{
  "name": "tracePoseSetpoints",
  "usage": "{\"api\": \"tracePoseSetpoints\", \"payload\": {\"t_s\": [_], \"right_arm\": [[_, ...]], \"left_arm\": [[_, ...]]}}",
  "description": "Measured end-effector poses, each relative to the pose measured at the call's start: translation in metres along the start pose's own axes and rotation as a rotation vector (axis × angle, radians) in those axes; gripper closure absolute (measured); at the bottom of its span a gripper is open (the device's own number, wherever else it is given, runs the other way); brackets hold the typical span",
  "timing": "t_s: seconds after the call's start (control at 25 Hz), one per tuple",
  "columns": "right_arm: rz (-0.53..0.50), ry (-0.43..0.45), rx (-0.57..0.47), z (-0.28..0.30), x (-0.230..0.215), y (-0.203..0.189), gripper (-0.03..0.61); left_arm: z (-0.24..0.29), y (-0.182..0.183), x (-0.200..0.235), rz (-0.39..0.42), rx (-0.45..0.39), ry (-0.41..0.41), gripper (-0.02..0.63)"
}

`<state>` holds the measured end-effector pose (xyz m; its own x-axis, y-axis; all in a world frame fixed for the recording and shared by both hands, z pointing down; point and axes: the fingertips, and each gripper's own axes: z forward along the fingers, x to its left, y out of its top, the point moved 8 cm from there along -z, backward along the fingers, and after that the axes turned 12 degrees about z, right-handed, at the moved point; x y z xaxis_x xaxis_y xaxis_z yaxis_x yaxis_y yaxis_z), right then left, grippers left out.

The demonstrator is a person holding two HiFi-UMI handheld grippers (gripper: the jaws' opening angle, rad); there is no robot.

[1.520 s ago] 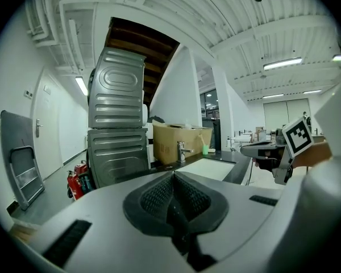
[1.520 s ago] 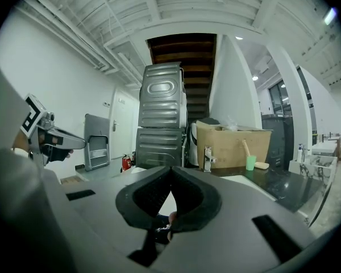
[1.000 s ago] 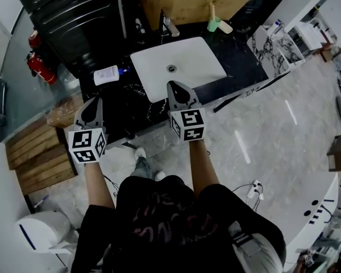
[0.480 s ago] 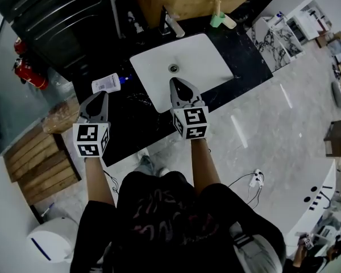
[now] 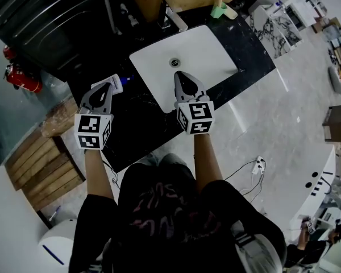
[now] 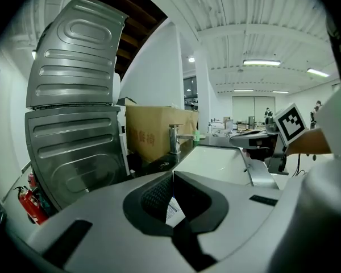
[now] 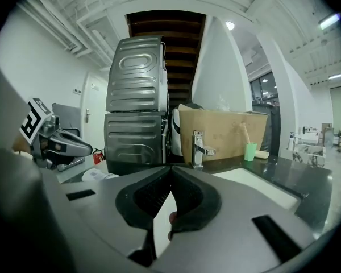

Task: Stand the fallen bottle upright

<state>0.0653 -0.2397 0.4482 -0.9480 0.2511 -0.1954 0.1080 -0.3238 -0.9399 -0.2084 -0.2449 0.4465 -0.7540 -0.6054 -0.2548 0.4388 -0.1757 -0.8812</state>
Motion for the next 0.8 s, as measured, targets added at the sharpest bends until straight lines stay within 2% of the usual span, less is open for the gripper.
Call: {"api": "tracePoseSetpoints", "payload": {"t_s": [0.16,0.44,0.64,0.8], "right_arm": [[0.003,-0.014,0.004,0.003,-0.001,-0.001,0.565],[0.009,-0.006,0.001,0.006,-0.007,0.0,0.565],[0.019,0.021,0.012,0.014,-0.016,-0.001,0.565],[0.034,0.041,0.015,0.02,-0.027,-0.001,0.565]], "left_arm": [[0.008,-0.001,0.001,0.015,0.011,-0.035,0.597],[0.016,0.003,-0.001,0.022,0.016,-0.035,0.597],[0.026,0.005,-0.006,0.08,0.08,-0.072,0.595],[0.04,0.01,-0.012,0.16,0.133,-0.126,0.595]]}}
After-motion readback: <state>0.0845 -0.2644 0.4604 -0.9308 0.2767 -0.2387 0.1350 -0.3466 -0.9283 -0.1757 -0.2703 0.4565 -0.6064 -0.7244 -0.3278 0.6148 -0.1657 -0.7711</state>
